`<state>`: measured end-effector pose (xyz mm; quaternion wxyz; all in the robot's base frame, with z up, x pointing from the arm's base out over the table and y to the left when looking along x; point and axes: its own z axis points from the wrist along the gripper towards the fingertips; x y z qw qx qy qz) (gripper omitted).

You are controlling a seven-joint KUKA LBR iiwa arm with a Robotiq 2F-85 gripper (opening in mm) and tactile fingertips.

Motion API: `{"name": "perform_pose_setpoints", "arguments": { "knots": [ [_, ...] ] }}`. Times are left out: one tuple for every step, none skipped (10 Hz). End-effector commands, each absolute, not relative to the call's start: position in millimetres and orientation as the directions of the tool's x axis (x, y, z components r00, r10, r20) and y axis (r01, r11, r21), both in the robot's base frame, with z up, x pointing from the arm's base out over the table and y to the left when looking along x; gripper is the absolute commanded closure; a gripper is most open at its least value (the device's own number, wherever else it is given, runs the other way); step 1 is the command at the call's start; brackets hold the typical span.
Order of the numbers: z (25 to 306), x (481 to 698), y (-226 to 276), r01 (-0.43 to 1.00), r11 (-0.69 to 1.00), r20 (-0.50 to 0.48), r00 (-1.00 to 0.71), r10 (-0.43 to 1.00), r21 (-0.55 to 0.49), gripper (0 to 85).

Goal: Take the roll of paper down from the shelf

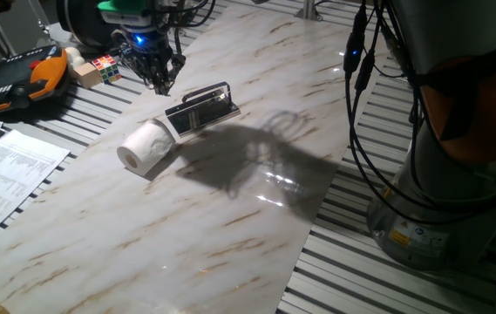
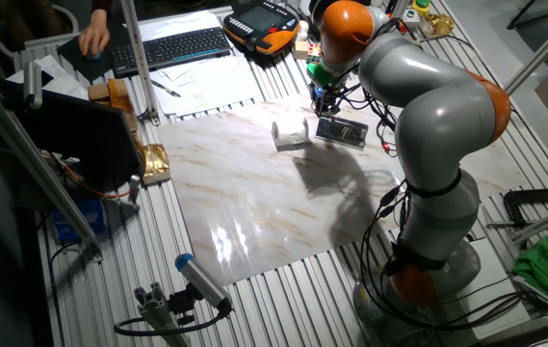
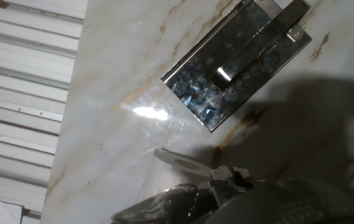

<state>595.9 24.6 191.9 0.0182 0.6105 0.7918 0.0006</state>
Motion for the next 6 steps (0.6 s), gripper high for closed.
{"name": "perform_pose_setpoints", "arguments": {
  "knots": [
    [192.0,595.9,24.6,0.967,0.254,-0.028,-0.254,0.967,0.023,84.3],
    [191.8,596.2,24.6,0.967,0.254,-0.028,-0.254,0.967,0.023,84.3],
    [191.8,596.3,24.6,0.967,0.253,-0.028,-0.252,0.967,0.023,84.3],
    [191.8,596.2,24.9,0.968,0.251,-0.027,-0.251,0.968,0.024,84.3],
    [191.6,596.7,24.9,0.968,0.252,-0.029,-0.251,0.968,0.025,84.3],
    [191.4,597.1,24.8,0.968,0.252,-0.030,-0.251,0.968,0.024,84.3]
  ]
}}
